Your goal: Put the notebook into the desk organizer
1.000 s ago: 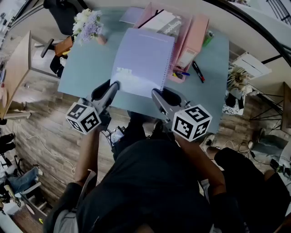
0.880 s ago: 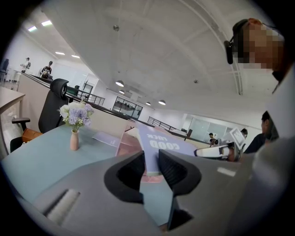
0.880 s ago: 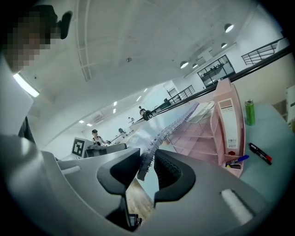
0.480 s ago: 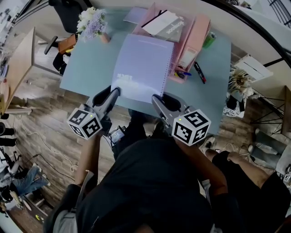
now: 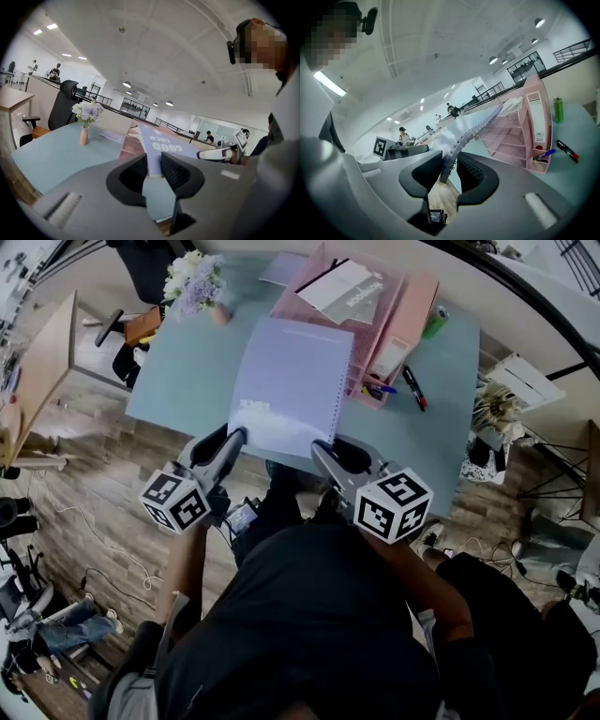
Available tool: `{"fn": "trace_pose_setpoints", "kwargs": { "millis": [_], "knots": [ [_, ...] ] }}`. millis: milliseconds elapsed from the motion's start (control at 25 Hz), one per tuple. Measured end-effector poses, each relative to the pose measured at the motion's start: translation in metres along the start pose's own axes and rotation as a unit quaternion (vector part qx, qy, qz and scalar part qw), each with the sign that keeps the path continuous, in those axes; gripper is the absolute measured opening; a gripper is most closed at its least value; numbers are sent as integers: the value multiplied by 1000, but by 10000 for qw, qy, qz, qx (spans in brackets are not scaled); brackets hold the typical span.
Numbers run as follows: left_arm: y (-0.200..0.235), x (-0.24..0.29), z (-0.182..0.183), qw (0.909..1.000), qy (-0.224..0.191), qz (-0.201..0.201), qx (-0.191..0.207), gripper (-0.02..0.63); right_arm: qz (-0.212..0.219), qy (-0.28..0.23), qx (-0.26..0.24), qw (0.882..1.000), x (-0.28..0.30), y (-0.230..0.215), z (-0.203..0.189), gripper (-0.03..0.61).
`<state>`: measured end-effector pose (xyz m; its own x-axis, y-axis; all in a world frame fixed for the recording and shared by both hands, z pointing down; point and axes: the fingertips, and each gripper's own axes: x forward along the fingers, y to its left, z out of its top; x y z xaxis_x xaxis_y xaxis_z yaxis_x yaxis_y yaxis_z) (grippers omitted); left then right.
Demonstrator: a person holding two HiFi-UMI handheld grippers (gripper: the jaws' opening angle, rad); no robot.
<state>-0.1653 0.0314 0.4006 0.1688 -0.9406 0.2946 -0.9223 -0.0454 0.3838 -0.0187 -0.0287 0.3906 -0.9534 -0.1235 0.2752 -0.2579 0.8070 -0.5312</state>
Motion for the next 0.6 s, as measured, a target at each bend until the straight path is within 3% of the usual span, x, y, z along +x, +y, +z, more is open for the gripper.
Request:
{"fn": "trace_pose_setpoints", "kwargs": {
  "millis": [600],
  "knots": [
    [3, -17, -26, 9998, 70, 145, -71, 156, 168, 251, 306, 9991, 2, 1, -28, 97]
  ]
}}
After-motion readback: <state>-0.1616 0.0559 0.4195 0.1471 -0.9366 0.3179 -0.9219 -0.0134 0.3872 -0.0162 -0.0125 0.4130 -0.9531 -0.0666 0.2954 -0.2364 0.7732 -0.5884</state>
